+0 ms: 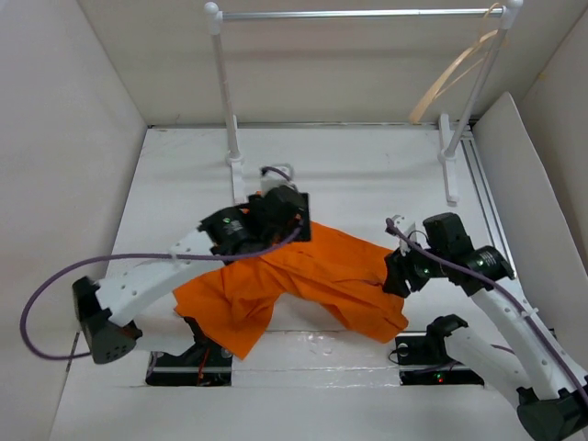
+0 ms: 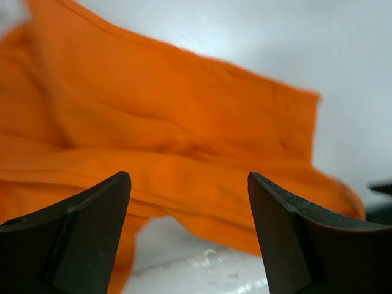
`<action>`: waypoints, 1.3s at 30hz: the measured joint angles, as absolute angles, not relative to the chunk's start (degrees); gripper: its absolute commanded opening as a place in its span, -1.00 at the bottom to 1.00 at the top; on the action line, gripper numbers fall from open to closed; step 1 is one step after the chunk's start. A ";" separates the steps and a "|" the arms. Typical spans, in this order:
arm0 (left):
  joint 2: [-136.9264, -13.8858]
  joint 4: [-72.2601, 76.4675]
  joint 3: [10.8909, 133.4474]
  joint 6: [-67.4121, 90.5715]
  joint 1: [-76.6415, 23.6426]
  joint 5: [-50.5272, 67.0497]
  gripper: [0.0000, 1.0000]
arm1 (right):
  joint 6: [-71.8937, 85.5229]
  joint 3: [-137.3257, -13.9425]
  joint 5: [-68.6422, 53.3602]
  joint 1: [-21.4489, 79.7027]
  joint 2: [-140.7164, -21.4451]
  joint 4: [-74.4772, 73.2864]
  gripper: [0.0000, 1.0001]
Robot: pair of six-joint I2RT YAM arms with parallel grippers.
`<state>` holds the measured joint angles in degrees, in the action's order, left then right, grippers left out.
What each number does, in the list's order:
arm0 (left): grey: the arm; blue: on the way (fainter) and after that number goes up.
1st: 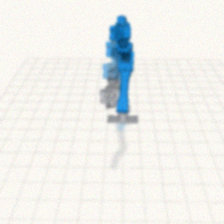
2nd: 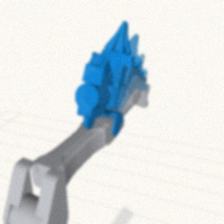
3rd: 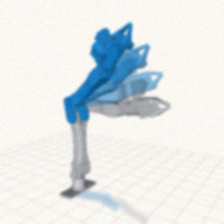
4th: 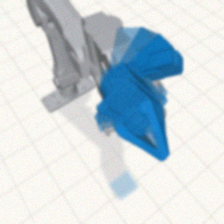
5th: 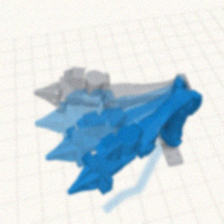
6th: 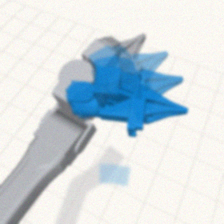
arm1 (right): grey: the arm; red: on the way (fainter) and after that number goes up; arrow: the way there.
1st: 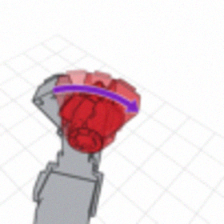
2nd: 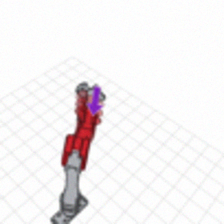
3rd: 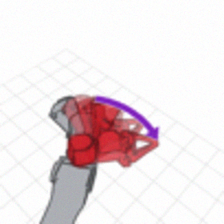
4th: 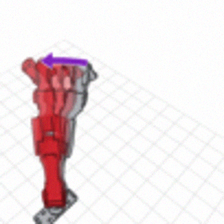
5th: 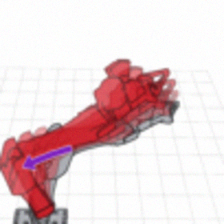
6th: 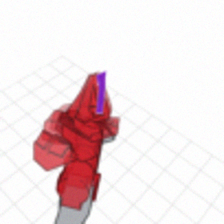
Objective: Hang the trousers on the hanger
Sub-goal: Flatten out the trousers at the center of the board.
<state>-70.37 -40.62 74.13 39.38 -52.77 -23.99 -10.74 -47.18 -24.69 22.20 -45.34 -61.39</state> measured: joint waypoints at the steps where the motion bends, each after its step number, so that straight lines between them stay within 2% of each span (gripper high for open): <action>1: -72.42 -39.77 74.26 40.12 -56.64 -23.29 0.47 | -10.00 -46.98 -26.02 22.33 -45.17 -59.20 0.02; 2: -74.22 -39.33 74.41 41.23 -60.16 -22.35 0.48 | -9.13 -46.46 -27.70 22.81 -45.06 -57.41 -0.17; 3: -75.53 -39.03 74.41 42.15 -62.72 -21.21 0.48 | -8.14 -45.34 -29.65 23.90 -45.06 -55.51 -0.45; 7: -74.15 -35.24 70.59 45.39 -64.77 -16.99 0.50 | -0.27 -39.68 -32.01 38.54 -44.23 -50.54 -0.57; 9: -71.42 -34.28 67.46 46.68 -63.11 -15.11 0.59 | 4.25 -38.15 -32.64 48.01 -43.22 -48.27 -0.57; 10: -70.17 -33.91 66.04 47.33 -62.35 -14.09 0.61 | 6.33 -38.13 -32.86 53.15 -43.66 -47.07 -0.51; 11: -69.28 -33.91 64.97 48.07 -61.60 -13.30 0.63 | 8.01 -38.30 -32.36 56.07 -44.40 -45.74 -0.04; 12: -68.77 -33.91 64.27 48.69 -61.10 -12.49 0.63 | 8.05 -39.18 -32.36 60.31 -46.19 -45.67 -0.03; 14: -68.49 -33.30 62.96 50.52 -61.84 -11.38 0.62 | 7.62 -44.40 -29.45 62.96 -51.27 -49.01 0.38; 17: -67.51 -33.10 59.44 53.60 -64.29 -9.91 0.61 | 4.56 -54.96 -23.66 58.81 -57.80 -49.47 0.44; 20: -64.71 -33.80 54.83 56.64 -64.99 -9.98 0.60 | 1.13 -58.76 -19.99 45.63 -57.47 -45.21 0.39; 24: -62.00 -36.14 51.37 59.92 -64.84 -12.36 0.61 | -0.95 -51.31 -13.98 26.94 -57.34 -36.07 0.40; 27: -61.63 -36.75 51.07 61.41 -64.82 -13.58 0.61 | -1.02 -43.83 -12.93 17.65 -62.59 -31.24 0.45; 30: -60.77 -36.36 50.33 62.59 -64.84 -13.52 0.61 | -1.13 -38.98 -11.86 12.67 -68.07 -28.84 0.47; 34: -57.89 -35.16 44.95 64.07 -64.93 -12.10 0.61 | -1.04 -37.47 -10.76 11.64 -71.99 -25.78 0.48; 37: -57.25 -34.46 40.56 65.01 -64.93 -10.44 0.52 | -0.40 -37.36 -10.02 11.64 -74.15 -21.50 0.48; 39: -57.89 -33.47 38.79 65.45 -64.93 -9.54 0.39 | 0.54 -36.77 -10.07 11.60 -76.23 -18.22 0.32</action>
